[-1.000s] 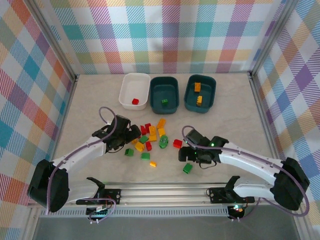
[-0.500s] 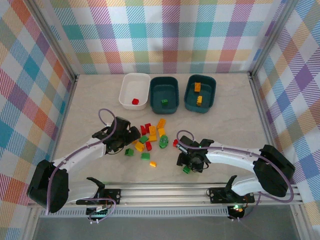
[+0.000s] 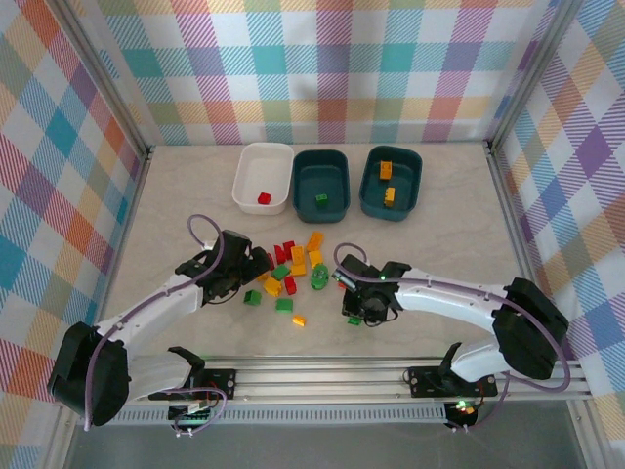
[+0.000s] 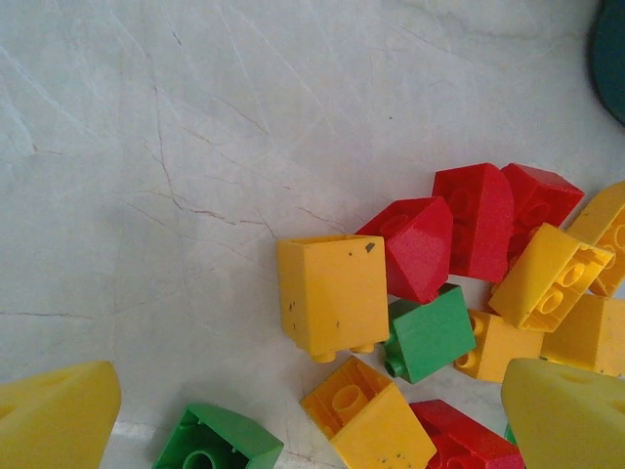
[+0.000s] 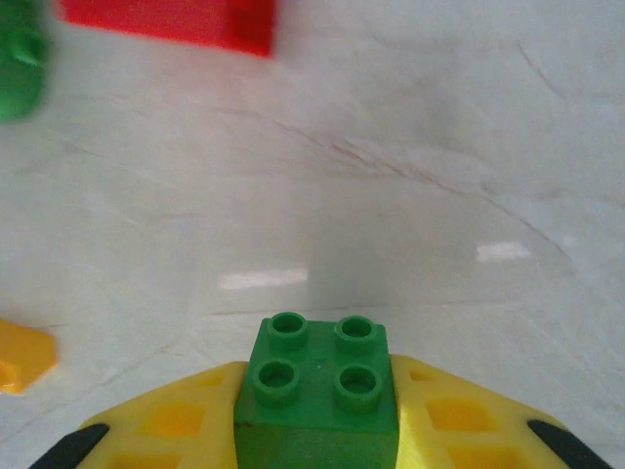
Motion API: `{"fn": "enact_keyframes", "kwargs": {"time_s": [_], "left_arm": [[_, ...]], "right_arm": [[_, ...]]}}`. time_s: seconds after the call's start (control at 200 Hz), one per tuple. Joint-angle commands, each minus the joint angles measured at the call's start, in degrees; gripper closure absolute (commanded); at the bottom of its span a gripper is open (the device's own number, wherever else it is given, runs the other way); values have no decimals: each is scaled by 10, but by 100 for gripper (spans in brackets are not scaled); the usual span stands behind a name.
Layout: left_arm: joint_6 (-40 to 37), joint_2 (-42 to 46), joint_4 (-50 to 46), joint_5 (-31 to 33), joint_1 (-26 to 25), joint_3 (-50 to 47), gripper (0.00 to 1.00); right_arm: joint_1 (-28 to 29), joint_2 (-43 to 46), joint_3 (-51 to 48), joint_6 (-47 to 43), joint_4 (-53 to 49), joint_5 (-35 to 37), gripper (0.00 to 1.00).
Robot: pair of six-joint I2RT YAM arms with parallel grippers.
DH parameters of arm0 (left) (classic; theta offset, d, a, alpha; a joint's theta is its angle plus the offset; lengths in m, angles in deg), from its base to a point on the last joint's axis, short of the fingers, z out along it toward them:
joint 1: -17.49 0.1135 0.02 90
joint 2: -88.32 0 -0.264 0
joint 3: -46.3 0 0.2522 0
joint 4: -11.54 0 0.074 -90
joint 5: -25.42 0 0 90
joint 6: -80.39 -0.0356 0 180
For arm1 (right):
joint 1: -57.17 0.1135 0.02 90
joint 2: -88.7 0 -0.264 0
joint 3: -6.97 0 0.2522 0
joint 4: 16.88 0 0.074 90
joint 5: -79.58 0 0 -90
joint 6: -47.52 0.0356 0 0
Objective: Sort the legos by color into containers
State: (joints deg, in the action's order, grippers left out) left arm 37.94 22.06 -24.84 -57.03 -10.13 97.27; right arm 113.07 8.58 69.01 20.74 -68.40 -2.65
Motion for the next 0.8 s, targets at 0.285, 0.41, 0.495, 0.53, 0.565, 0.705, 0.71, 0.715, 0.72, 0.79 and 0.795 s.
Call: {"fn": "enact_keyframes", "kwargs": {"time_s": [0.285,0.41,0.495,0.53,0.565,0.705,0.71,0.715,0.72,0.79,0.795], "left_arm": [[-29,7,-39,10,22,21,0],[-46,-19,-44,-27,26,27,0],[-50,-33,-48,-49,27,22,0],[-50,-36,-48,-58,27,19,0],[-53,-40,-45,-67,27,15,1],[-57,-54,-41,-100,26,8,5],[-57,-54,-41,-100,26,8,6],[-57,-54,-41,-101,26,8,6],[-57,-54,-41,-101,26,8,6],[-60,-51,-42,-104,26,5,8],[-60,-51,-42,-104,26,4,8]], "right_arm": [[-109,-100,273,-292,76,120,80],[-199,-198,372,-363,105,27,80],[-232,-292,473,-401,80,0,80],[-244,-333,516,-409,68,-14,81],[-254,-371,561,-416,55,-23,80],[-273,-510,757,-445,-26,-29,74],[-273,-514,761,-445,-29,-29,74],[-273,-519,770,-446,-33,-30,74],[-273,-523,778,-447,-36,-30,73],[-278,-581,880,-453,-88,-40,68],[-278,-583,886,-454,-92,-41,67]]}}
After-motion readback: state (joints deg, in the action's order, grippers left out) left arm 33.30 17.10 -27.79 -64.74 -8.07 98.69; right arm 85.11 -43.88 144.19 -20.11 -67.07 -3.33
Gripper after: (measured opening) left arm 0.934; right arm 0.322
